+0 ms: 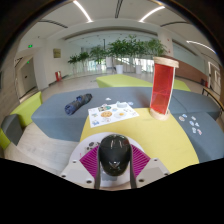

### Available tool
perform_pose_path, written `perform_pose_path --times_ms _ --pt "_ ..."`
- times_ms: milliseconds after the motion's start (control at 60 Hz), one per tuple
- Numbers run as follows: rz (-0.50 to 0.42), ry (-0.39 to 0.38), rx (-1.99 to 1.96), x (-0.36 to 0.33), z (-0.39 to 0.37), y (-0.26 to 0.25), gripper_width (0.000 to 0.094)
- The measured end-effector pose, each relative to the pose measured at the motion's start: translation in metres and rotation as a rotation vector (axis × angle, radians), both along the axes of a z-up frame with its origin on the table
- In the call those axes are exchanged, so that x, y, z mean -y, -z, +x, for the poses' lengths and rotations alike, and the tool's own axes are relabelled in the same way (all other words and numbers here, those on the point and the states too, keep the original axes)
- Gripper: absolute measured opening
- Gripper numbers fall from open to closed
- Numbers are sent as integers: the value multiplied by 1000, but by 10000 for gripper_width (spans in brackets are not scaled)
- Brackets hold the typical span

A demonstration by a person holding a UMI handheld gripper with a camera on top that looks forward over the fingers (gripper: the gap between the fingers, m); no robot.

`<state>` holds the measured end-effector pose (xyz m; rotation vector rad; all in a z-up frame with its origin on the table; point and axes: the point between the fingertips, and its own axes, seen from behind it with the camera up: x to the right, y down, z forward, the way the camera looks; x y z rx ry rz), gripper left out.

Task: Arrange mouse

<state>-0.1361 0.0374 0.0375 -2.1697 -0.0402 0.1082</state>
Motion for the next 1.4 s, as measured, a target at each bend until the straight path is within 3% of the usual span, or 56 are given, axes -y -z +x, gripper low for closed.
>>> perform_pose_path --times_ms 83,167,200,300,350,433,550,1000,1267,1400 --pt "-38 3 37 4 -8 33 410" --pt "-93 -1 79 19 -7 51 477" --pt "-50 1 73 10 -7 44 491" --pt "-67 0 62 12 -3 45 566" --pt "-93 0 55 14 -1 47 632" --pt "-120 -6 59 21 5 45 858" --pt "-133 -38 55 43 0 27 829" --pt "6 -99 120 165 -18 -101 841" --pt "20 -97 98 216 -23 -115 841" --pt "8 -144 94 223 -34 -111 836"
